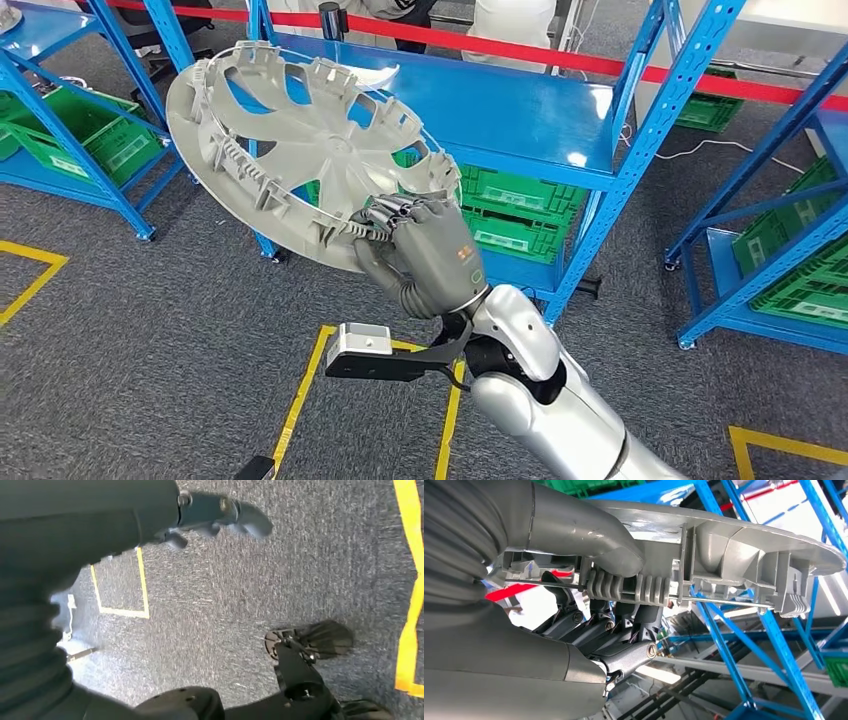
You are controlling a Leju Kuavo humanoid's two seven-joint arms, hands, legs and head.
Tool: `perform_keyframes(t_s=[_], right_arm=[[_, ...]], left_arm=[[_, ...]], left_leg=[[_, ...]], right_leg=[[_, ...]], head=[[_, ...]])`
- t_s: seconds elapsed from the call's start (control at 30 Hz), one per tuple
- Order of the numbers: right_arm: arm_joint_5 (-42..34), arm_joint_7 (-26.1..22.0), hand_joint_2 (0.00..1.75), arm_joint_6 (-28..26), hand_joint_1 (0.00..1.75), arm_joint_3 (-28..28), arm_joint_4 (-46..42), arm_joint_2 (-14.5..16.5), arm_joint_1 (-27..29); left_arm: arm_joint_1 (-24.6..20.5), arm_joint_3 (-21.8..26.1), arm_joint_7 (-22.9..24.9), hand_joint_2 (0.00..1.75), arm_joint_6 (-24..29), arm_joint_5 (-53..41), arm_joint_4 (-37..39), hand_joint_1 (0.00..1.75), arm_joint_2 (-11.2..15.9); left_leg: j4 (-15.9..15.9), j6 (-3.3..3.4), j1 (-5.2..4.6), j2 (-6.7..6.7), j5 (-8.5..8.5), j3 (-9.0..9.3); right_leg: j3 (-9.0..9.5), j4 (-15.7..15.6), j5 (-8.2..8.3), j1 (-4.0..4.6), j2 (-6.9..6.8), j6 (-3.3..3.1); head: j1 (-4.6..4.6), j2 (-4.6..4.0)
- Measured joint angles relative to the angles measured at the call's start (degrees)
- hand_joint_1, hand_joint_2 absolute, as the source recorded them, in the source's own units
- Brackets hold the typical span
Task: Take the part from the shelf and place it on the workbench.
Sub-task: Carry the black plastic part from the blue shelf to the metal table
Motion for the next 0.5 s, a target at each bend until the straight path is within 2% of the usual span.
perform_keyframes(t_s=[0.03,0.07,0.13,0.17,0.2,0.23,0.3,0.37,0.43,0.47,0.5], right_arm=[[0.19,-0.03,1.75,-0.10,1.75,0.01,0.00,-0.15,0.14],[0.38,-0.09,1.75,-0.25,1.75,0.01,0.00,-0.33,0.29],[0.65,-0.33,1.75,-0.71,1.75,0.03,0.00,-0.76,0.50],[0.68,-0.49,1.75,-0.98,1.75,0.03,0.00,-1.00,0.57],[0.69,-0.66,1.75,-1.21,1.75,0.03,0.00,-1.22,0.66],[0.69,-0.81,1.75,-1.39,1.75,0.04,0.00,-1.44,0.74],[0.69,-1.03,1.75,-1.60,1.75,0.05,0.00,-1.68,0.82],[0.68,-1.19,1.75,-1.78,1.75,0.07,0.00,-1.78,0.84],[0.68,-1.36,1.75,-1.97,1.75,0.10,0.01,-1.90,0.91],[0.68,-1.42,1.75,-2.02,1.75,0.12,0.01,-1.97,0.99],[0.68,-1.44,1.75,-2.03,1.75,0.14,0.02,-2.03,1.07]], left_arm=[[0.07,0.00,-0.14,1.75,-0.01,-0.04,0.01,0.00,0.00],[0.14,0.00,-0.28,1.75,-0.02,-0.10,0.01,0.00,0.01],[0.17,0.00,-0.56,1.75,-0.08,-0.30,0.00,0.00,-0.01],[0.11,0.00,-0.67,1.75,-0.17,-0.39,-0.01,0.00,0.01],[0.05,0.00,-0.75,1.75,-0.30,-0.50,-0.01,0.00,0.02],[0.01,-0.01,-0.81,1.75,-0.45,-0.60,-0.01,0.00,0.04],[0.07,-0.01,-0.84,1.75,-0.73,-0.76,0.01,0.00,0.21],[0.16,-0.02,-0.87,1.75,-0.86,-0.83,0.03,0.00,0.37],[0.14,-0.02,-0.90,1.75,-0.87,-0.85,0.03,0.00,0.46],[0.16,-0.02,-0.90,1.75,-0.87,-0.86,0.04,0.00,0.52],[0.22,-0.02,-0.90,1.75,-0.87,-0.86,0.04,0.00,0.57]], left_leg=[[0.08,-0.07,-0.02,-0.38,0.16,-0.24],[0.17,-0.16,-0.05,-0.84,0.30,-0.44],[0.36,-0.46,-0.11,-1.77,0.53,-0.75],[0.42,-0.72,-0.08,-2.24,0.65,-0.94],[0.44,-1.02,0.02,-2.62,0.80,-1.15],[0.38,-1.39,0.16,-2.99,0.98,-1.35],[0.20,-2.08,0.27,-3.48,1.20,-1.55],[2.15,-2.59,0.07,-2.05,-0.16,-2.66],[8.50,-3.01,0.05,0.04,-3.53,-5.75],[12.36,-3.25,0.11,0.47,-5.09,-7.58],[15.13,-3.44,0.15,0.66,-5.86,-8.89]], right_leg=[[1.08,-1.14,0.64,0.07,0.08,-0.18],[3.09,-3.87,1.86,0.17,0.31,-0.46],[8.32,-11.82,4.26,0.40,1.85,-1.28],[10.16,-14.90,4.89,0.53,2.53,-1.60],[11.07,-16.61,5.01,0.67,2.99,-1.82],[11.21,-17.05,4.82,0.80,2.99,-1.95],[11.33,-17.64,5.22,0.74,1.84,-2.36],[11.63,-18.40,5.66,0.36,0.62,-3.03],[11.66,-18.64,5.79,0.30,-0.55,-3.37],[11.61,-18.63,5.78,0.32,-1.18,-3.39],[11.57,-18.61,5.77,0.34,-1.79,-3.39]], head=[[0.01,0.00],[0.01,0.00],[-0.01,0.00],[-0.02,0.00],[-0.02,0.00],[-0.01,0.00],[0.09,0.00],[-0.20,0.00],[-0.53,0.00],[-0.55,0.00],[-0.56,0.00]])
